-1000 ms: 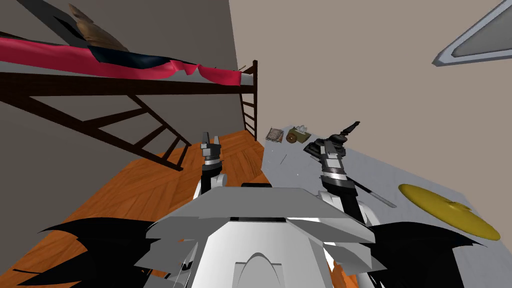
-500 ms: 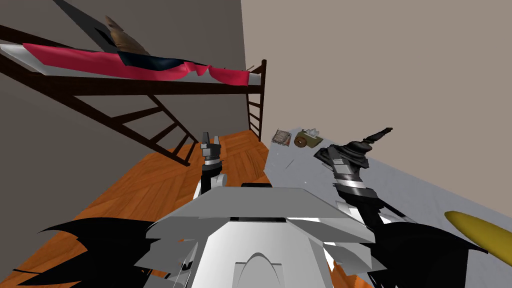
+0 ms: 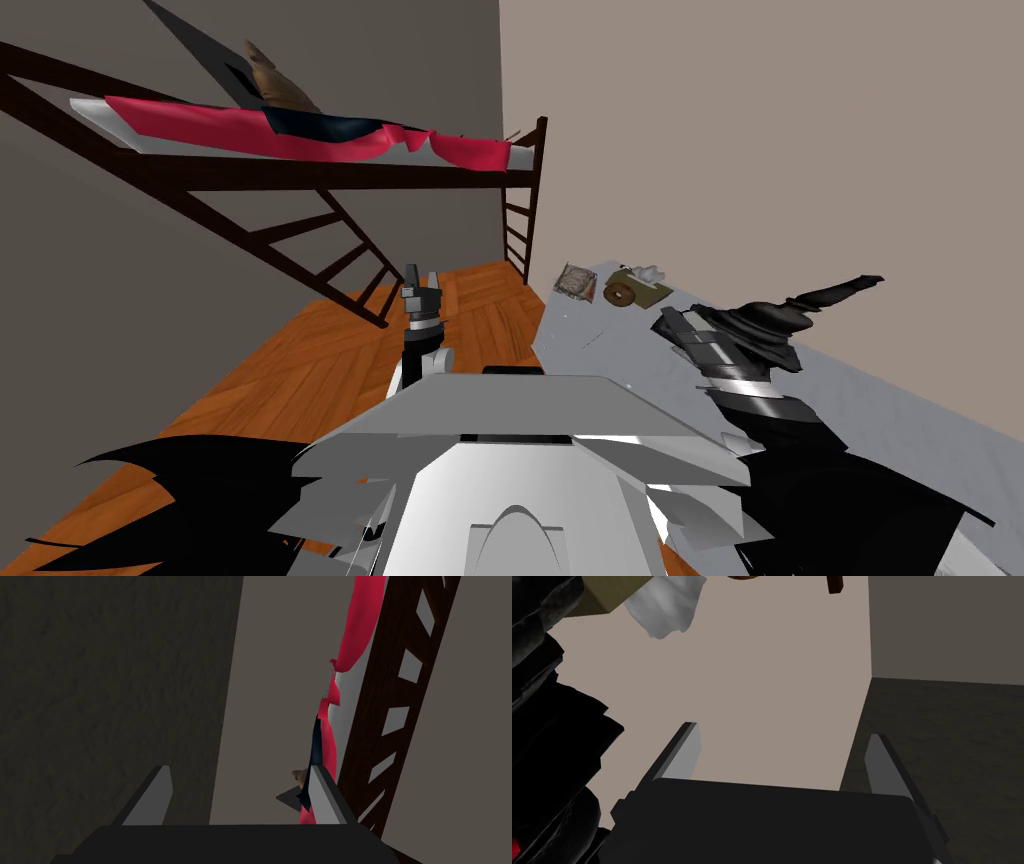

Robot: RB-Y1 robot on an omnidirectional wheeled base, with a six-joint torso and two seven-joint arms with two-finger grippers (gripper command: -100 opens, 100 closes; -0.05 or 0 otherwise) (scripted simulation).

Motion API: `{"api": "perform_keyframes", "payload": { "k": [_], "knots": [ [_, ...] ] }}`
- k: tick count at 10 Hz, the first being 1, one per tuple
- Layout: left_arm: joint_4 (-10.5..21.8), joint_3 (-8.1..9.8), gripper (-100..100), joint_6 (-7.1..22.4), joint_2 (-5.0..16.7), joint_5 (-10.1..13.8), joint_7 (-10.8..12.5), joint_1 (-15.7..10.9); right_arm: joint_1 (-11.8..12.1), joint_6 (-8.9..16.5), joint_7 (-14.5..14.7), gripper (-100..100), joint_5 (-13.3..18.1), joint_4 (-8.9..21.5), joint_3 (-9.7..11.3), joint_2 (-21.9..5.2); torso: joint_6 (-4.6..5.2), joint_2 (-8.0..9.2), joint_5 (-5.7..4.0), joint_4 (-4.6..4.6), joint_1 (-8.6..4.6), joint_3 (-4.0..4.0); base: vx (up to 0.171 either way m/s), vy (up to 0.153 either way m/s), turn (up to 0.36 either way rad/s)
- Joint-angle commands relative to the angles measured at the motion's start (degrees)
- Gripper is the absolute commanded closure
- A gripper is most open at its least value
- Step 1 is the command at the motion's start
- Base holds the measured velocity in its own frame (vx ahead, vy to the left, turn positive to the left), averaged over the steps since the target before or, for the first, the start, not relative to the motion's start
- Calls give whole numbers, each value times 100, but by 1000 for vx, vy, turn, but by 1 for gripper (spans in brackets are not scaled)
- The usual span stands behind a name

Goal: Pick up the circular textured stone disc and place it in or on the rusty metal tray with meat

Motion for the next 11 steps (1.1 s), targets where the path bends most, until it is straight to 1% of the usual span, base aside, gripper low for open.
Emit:
{"api": "perform_keyframes", "payload": {
  "k": [1, 3, 4, 5, 6, 7, 9, 10, 11],
  "knots": [
    [0, 0, 0, 0, 0, 0, 0, 0, 204, -139, -4, -100, 222, 150, -286, -241, 0, 0, 0, 0, 0, 0, 68, 20, 66],
    [0, -1, 0, 0, 0, 0, 0, 0, 571, -403, -68, -100, 567, 396, -652, -610, -2, -4, 2, -1, 8, -2, 102, 40, 128],
    [0, 0, 0, 0, 0, 0, 0, 0, 585, -403, -68, -100, 595, 396, -742, -690, -2, -12, 2, -2, 5, -6, 95, 17, 23],
    [0, 0, 0, 0, 0, 0, 0, 0, 775, -542, -118, -100, 783, 520, -940, -916, 0, -9, 1, -2, 3, -5, 87, 20, 43],
    [0, 0, 0, 0, 0, 0, 0, 0, 954, -685, -180, -100, 970, 645, -1095, -1078, -1, -6, 1, -1, 3, -4, 101, 34, 65],
    [0, 0, 0, 0, 0, 0, 0, 0, 962, -685, -180, -100, 970, 645, -1168, -1179, -1, -9, 2, -2, 7, -5, 77, 18, 17],
    [0, 0, 0, 0, 0, 0, 0, 0, 1323, -977, -336, -100, 1334, 893, -1560, -1567, -1, -1, 1, 0, 1, 0, 81, 24, 27],
    [0, 0, 0, 0, 0, 0, 0, 0, 1323, -977, -336, -100, 1334, 893, -1560, -1690, 0, -4, 2, -1, 8, -2, 81, 28, -1],
    [0, 0, 0, 0, 0, 0, 0, 0, 1496, -1123, -428, -100, 1510, 1014, -1742, -1898, -1, -3, 1, -1, 7, -2, 78, 29, -2]
  ]
}}
